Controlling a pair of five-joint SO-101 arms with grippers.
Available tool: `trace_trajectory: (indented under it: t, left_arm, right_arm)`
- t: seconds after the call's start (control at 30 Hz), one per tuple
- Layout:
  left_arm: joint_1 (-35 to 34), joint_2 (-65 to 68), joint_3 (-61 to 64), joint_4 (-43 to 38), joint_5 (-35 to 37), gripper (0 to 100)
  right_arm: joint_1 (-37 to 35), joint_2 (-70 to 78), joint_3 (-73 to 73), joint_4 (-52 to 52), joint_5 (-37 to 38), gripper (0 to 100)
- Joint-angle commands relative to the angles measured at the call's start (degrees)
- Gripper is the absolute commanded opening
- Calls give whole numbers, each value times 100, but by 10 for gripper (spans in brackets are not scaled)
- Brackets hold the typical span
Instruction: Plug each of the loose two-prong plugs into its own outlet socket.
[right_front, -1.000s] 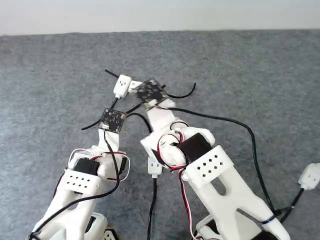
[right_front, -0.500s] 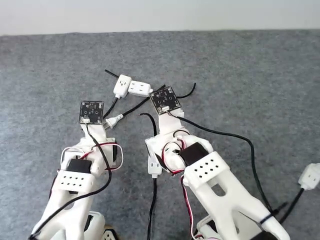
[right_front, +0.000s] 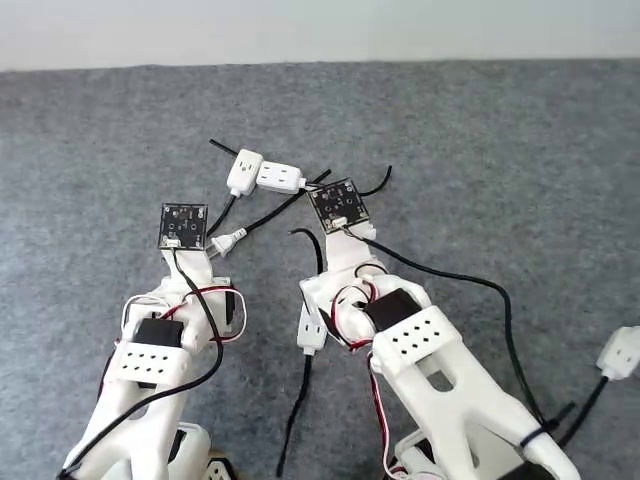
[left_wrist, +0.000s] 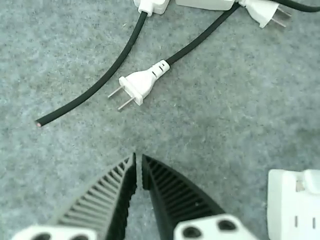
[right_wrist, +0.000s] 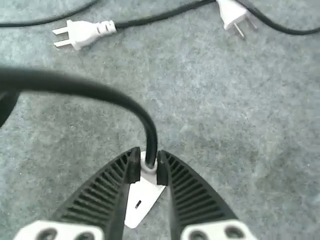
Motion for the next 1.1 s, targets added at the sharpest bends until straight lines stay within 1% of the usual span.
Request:
trace_trajectory:
  t: [0.0, 0.33, 0.43, 0.63, 0.77, 0.93, 1.07]
  left_arm:
    - [-44, -114, -57, -132, 44, 15]
    - [-44, -105, -57, -132, 44, 15]
    - [-44, -88, -57, -123, 44, 15]
    - [-79, -88, -57, -123, 44, 15]
    - [-88, -88, -57, -123, 44, 15]
    - [-88, -79, -57, -123, 44, 16]
    - [-88, -79, -57, -123, 44, 16]
  right_arm:
    - [48, -31, -44, -163, 132, 8]
    - [4, -22, 167, -198, 132, 8]
    - [-84, -22, 448, -418, 176, 8]
    - [-110, 31, 668, -488, 448, 8]
    - [-136, 541, 448, -470, 633, 8]
    - [-136, 1437, -290, 180, 659, 8]
    - [-154, 1754, -545, 549, 668, 8]
